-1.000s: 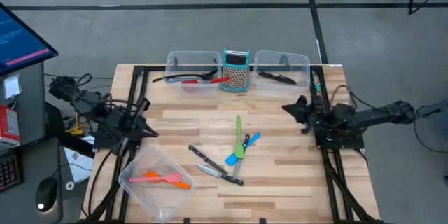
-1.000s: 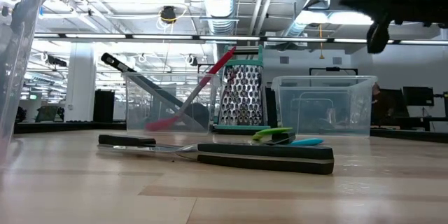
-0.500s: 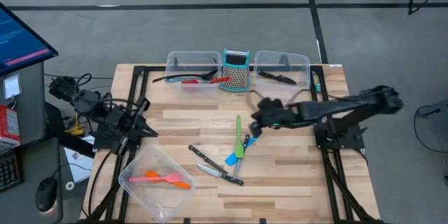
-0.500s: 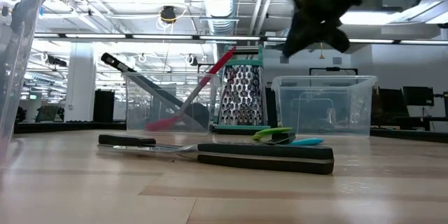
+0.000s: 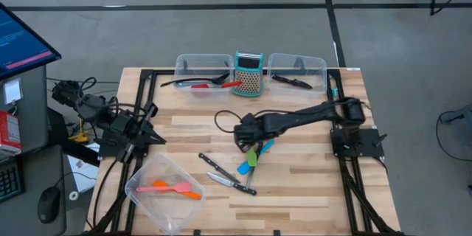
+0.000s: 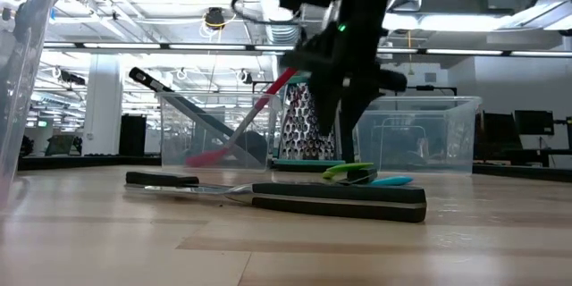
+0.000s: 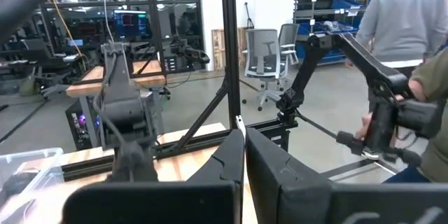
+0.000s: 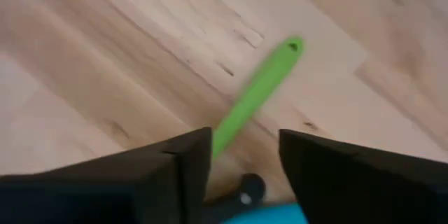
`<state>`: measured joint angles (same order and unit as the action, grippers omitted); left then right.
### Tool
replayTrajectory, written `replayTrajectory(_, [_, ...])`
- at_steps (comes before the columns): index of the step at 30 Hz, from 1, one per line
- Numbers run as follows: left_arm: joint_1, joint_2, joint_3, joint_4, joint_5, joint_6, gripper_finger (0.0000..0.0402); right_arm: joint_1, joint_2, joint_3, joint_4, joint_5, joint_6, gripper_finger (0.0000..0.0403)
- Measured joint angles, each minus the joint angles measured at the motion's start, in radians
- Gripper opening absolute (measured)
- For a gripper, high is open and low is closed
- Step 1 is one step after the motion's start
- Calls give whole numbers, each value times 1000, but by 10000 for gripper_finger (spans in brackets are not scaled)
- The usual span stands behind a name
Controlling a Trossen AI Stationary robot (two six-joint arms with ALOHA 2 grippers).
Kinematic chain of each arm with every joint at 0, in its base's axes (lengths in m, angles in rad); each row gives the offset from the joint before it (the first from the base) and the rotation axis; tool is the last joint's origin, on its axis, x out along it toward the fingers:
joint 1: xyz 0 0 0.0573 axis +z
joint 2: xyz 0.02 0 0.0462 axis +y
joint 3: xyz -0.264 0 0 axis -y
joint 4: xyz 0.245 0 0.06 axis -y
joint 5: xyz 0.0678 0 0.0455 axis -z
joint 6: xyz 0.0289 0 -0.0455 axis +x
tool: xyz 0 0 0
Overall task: Pick & Place Kitchen Items
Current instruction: Put the green spatula into the bottom transparent bin
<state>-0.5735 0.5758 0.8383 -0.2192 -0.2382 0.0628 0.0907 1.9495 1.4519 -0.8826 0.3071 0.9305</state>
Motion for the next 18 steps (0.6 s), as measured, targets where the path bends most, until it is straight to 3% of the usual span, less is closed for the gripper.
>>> replayTrajectory(4, [0, -3, 0, -2, 0, 0, 1, -10, 70, 32, -6, -7, 79, 213])
replayTrajectory(7, [0, -8, 0, -6, 0, 0, 1, -17, 96, 33, -17, -16, 109, 227])
replayTrajectory(12, [0, -17, 0, -10, 0, 0, 1, -15, 127, 34, 34, -28, 116, 218])
replayTrajectory(18, [0, -13, 0, -22, 0, 0, 1, -14, 193, 36, 77, -116, 121, 198])
